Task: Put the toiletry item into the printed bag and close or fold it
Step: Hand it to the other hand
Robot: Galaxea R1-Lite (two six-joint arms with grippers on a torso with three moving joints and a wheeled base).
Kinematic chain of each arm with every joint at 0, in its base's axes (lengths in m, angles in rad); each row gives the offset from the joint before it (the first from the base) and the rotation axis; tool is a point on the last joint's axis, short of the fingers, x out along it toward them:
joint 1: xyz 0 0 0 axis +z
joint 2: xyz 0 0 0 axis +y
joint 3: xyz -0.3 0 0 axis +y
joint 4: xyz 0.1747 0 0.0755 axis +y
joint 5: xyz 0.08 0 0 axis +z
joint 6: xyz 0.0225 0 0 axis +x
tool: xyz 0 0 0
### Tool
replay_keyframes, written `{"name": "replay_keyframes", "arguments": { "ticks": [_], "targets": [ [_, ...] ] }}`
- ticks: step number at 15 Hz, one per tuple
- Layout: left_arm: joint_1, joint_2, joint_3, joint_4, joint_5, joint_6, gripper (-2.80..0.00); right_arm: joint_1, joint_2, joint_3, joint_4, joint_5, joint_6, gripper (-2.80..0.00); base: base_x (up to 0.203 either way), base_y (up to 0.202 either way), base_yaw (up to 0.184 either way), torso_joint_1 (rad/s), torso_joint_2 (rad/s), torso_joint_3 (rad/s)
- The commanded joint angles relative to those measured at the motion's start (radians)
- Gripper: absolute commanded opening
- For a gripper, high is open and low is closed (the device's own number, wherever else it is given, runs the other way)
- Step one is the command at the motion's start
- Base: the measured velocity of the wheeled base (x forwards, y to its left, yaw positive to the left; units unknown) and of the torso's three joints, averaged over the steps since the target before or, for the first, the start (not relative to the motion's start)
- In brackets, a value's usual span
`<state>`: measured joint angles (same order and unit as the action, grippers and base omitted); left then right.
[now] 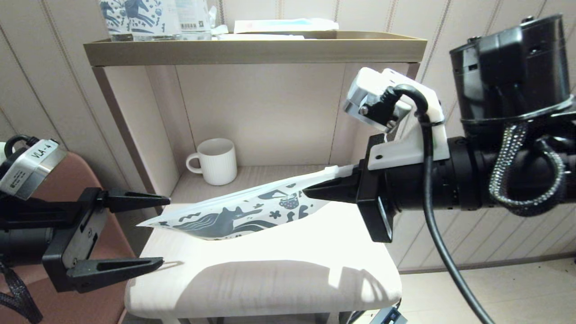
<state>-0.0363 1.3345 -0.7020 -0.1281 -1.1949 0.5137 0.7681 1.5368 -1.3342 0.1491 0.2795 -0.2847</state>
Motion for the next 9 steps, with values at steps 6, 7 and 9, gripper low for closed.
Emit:
{"name": "replay_keyframes", "arguments": {
  "ticks": [6, 7, 9],
  "targets": [
    [-0.203, 0.030, -0.068, -0.003, 0.008, -0.057, 0.00, 0.007, 0.031, -0.016, -0.042, 0.009, 0.018, -2.80, 0.000, 0.000, 0.000, 0.000, 0.00, 0.000],
    [-0.203, 0.035, -0.067, -0.004, 0.008, -0.057, 0.00, 0.007, 0.031, -0.015, -0.042, 0.009, 0.018, -2.80, 0.000, 0.000, 0.000, 0.000, 0.00, 0.000],
    [-0.203, 0.042, -0.071, -0.004, 0.008, -0.057, 0.00, 0.010, 0.034, -0.016, -0.042, 0.009, 0.018, -2.80, 0.000, 0.000, 0.000, 0.000, 0.00, 0.000]
  ]
}}
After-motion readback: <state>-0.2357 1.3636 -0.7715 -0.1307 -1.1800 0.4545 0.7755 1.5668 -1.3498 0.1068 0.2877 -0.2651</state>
